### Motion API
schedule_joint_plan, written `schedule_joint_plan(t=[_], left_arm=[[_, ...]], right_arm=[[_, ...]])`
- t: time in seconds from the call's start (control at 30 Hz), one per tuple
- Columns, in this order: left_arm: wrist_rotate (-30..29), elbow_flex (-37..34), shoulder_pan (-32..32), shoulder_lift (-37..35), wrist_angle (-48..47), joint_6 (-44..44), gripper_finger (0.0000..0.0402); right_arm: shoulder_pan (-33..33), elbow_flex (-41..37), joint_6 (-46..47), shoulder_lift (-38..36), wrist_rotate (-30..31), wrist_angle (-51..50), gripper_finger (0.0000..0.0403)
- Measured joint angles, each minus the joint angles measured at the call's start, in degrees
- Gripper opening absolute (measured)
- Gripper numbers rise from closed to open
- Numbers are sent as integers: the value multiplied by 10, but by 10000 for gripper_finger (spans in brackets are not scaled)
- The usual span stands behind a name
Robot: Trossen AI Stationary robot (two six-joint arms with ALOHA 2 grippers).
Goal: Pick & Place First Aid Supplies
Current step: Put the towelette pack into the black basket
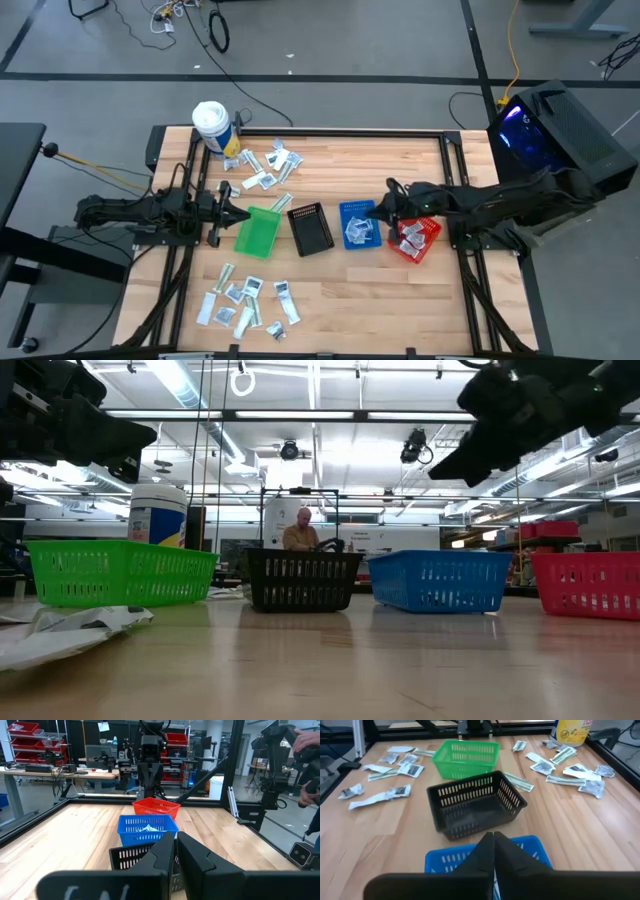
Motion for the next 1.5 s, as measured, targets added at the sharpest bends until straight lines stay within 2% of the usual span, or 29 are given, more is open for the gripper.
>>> schedule_joint_plan(t=[0.4,0.83,1.03,1.37,1.5], left_arm=[[0,0,0,0,0,0,32],[0,0,0,0,0,0,32],[0,0,0,0,0,0,32],[0,0,0,0,0,0,32],[0,0,0,0,0,0,32]], right_arm=[[24,-90,-26,-133,0,0,2],[43,-143,-28,-243,1,-23,1],[43,-170,-22,-281,0,-29,0],[43,-170,-30,-331,1,-87,0],[43,-192,-28,-355,1,-72,0]])
